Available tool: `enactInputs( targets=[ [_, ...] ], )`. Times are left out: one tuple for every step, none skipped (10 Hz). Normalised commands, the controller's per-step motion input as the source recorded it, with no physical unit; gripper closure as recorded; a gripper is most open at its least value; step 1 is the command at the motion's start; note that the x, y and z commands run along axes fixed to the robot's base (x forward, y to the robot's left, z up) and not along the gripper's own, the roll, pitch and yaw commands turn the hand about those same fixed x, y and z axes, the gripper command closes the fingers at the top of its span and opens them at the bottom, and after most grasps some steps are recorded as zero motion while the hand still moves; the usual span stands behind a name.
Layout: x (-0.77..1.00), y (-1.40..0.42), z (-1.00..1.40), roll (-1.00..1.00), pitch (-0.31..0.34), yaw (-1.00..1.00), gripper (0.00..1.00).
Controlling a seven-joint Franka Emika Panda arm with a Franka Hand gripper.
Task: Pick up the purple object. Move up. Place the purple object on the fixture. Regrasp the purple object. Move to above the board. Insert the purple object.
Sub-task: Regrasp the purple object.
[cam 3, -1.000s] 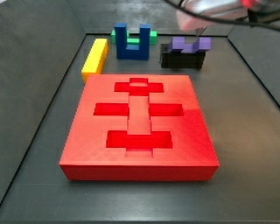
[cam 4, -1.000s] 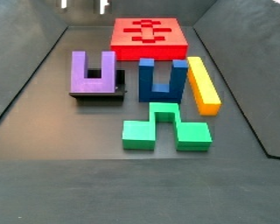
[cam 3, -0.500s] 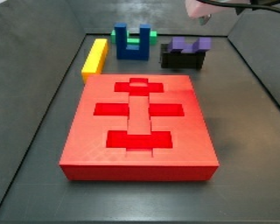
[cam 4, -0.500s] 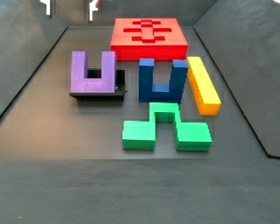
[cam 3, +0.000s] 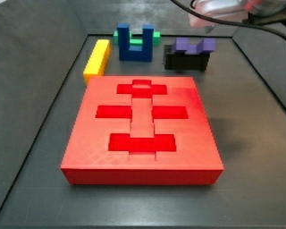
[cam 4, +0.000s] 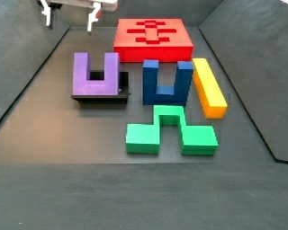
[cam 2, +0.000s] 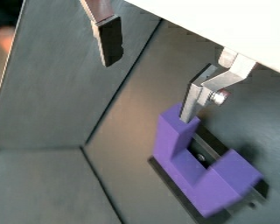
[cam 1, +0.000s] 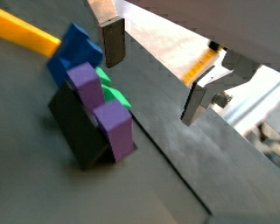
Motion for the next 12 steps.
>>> enactInputs(
  targets=[
    [0.10, 0.00, -0.11, 0.05, 0.060, -0.30, 0.00],
    [0.00, 0.05, -0.11, 0.05, 0.040, -0.10, 0.00],
    [0.00, 0.25, -0.13, 0.01, 0.034, 0.00, 0.00],
    [0.00, 0.35, -0.12, 0.00, 0.034, 0.00, 0.00],
    [0.00, 0.32, -0.16, 0.00, 0.069, 0.00, 0.00],
    [0.00, 0.15, -0.23, 0.00, 0.034, 0.01, 0.00],
    [0.00, 0.04, -0.31, 0.03, 0.000, 0.03, 0.00],
    [0.00, 0.00, -0.41, 0.14, 0.089, 0.00, 0.00],
    [-0.02, 0.00, -0.31, 0.09, 0.097, 0.00, 0.00],
    [0.00, 0.00, -0.19, 0.05, 0.089, 0.00, 0.00],
    [0.00, 0.00, -0.20, 0.16, 0.074, 0.00, 0.00],
    [0.00, 0.00, -0.25, 0.26, 0.066, 0.00, 0.00]
  ],
)
